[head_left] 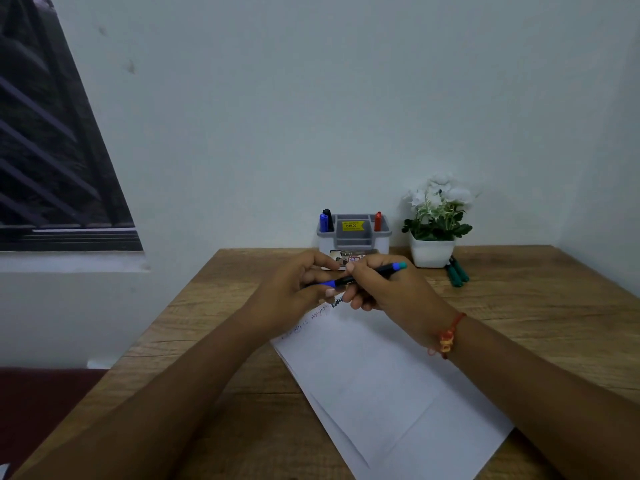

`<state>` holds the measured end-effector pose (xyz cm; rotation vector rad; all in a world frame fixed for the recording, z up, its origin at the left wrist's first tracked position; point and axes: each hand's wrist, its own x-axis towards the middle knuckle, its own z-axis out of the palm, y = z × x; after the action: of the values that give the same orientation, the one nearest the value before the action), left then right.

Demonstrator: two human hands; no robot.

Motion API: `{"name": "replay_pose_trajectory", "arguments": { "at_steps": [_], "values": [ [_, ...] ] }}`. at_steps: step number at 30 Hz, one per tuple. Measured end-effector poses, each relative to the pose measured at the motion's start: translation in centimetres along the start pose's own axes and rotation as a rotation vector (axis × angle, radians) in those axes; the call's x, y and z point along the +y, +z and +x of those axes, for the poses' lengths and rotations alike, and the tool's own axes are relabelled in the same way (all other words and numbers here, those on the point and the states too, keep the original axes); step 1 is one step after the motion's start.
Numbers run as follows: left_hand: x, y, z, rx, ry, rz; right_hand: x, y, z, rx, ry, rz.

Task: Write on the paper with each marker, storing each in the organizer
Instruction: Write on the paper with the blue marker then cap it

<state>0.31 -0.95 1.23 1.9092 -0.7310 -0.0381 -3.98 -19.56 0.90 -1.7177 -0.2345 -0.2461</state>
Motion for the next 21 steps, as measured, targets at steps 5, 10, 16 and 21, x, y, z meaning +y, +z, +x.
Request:
{"name": "replay_pose_trajectory", "arguments": {
  "at_steps": [5,10,16,21],
  "values": [
    [0.1,0.0,0.0,0.011,0.006,-0.052,-0.2,-0.2,0.2,-0.003,0.000,0.040],
    [0.4,0.7,0.4,0.079,0.041,-0.158,0.6,0.5,0.1,-0.031,0.024,0.152],
    [-0.8,0.6,0.6,0.096,-0.004,-0.038,0.9,0.0,0.8,0.164,0.035,0.054],
    [-1.7,-0.4,1.0,0.234,0.020,0.291,1.3,-2.3,1.8,0.357,0.018,-0.389]
  ]
}}
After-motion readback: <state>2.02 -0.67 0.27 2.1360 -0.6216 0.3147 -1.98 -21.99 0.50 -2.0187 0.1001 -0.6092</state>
